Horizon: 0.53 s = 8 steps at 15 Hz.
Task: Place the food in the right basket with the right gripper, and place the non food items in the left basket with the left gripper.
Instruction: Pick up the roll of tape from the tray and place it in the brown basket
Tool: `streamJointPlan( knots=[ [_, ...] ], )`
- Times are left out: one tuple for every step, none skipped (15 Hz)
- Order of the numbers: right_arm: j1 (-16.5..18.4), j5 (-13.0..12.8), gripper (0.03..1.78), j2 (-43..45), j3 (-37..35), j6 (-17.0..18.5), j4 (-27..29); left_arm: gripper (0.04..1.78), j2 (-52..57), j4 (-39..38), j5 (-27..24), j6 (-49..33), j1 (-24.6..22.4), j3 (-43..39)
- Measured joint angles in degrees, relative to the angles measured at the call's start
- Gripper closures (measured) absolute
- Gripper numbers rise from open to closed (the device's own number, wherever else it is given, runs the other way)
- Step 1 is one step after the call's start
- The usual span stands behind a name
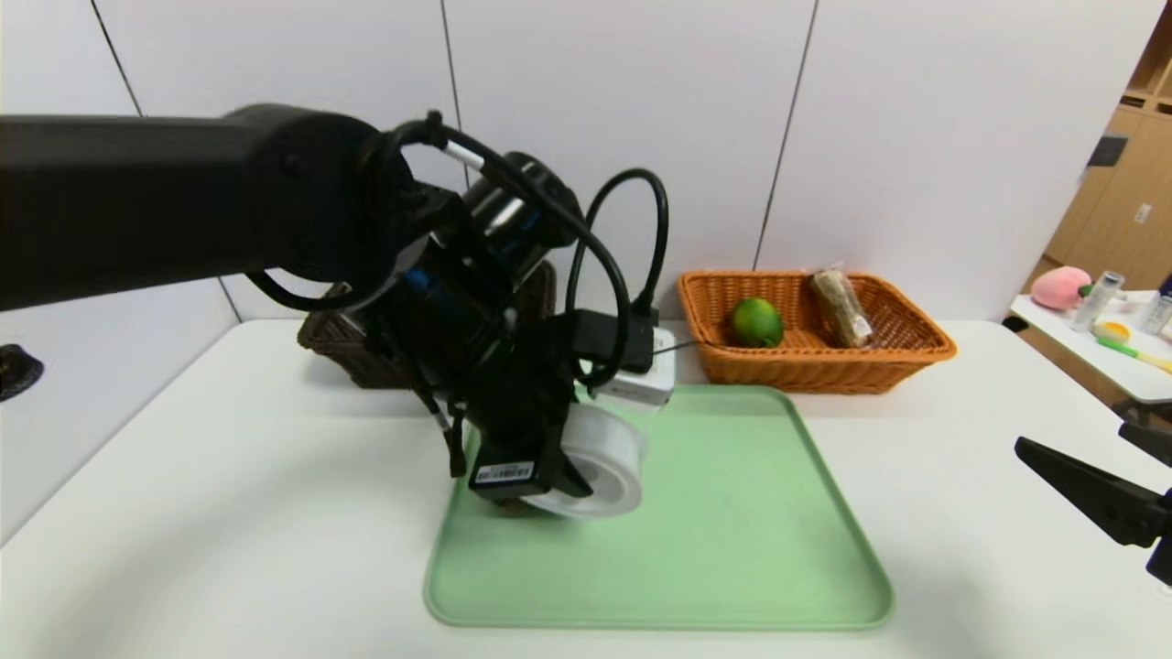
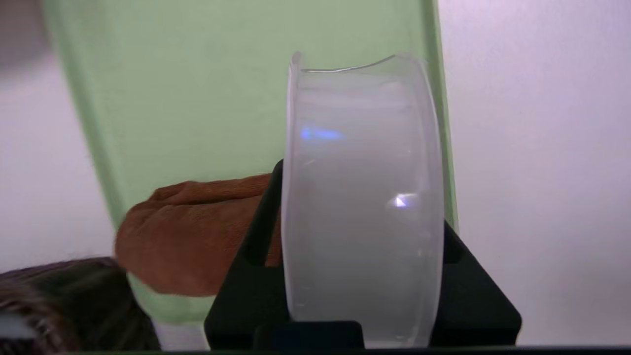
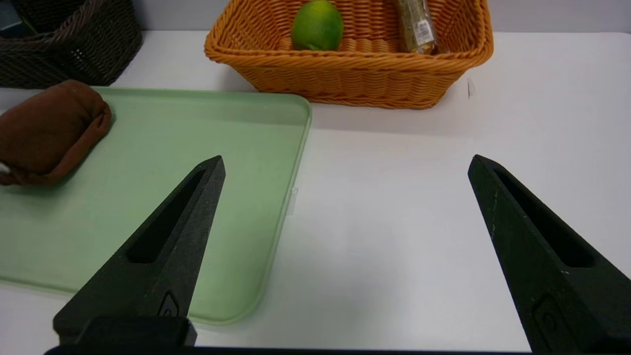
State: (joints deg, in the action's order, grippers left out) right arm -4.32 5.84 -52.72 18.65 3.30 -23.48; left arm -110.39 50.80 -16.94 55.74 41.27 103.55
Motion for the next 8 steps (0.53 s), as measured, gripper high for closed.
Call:
streamJointPlan(
  knots=[
    [0.0,0.0,0.11,0.1,-0.5,-0.5,-0.1,1.23,0.3,-0.1,0.7,-2.1,0.0,2.7],
    [0.0,0.0,0.11,0.2,-0.9,-1.0,0.0,1.23,0.6,-0.1,1.1,-4.6,-0.1,5.4],
    [0.0,0.0,0.11,0.4,-1.3,-1.3,0.0,1.23,1.0,-0.6,1.3,-8.3,-0.3,7.4],
    [0.0,0.0,0.11,0.7,-1.5,-1.7,0.0,1.23,1.6,-1.4,1.5,-12.5,-0.6,8.3],
    [0.0,0.0,0.11,0.8,-1.7,-2.1,-0.1,1.23,2.4,-3.1,2.1,-17.5,-0.8,8.8],
    [0.0,0.0,0.11,0.9,-1.7,-2.8,0.0,1.23,3.3,-5.9,3.9,-23.3,-1.2,8.9],
    [0.0,0.0,0.11,0.9,-1.8,-3.6,0.0,1.23,4.0,-9.5,7.0,-28.8,-1.9,9.0],
    [0.0,0.0,0.11,1.0,-2.0,-4.3,-0.1,1.23,4.6,-13.4,11.6,-34.9,-2.7,9.0]
  ],
)
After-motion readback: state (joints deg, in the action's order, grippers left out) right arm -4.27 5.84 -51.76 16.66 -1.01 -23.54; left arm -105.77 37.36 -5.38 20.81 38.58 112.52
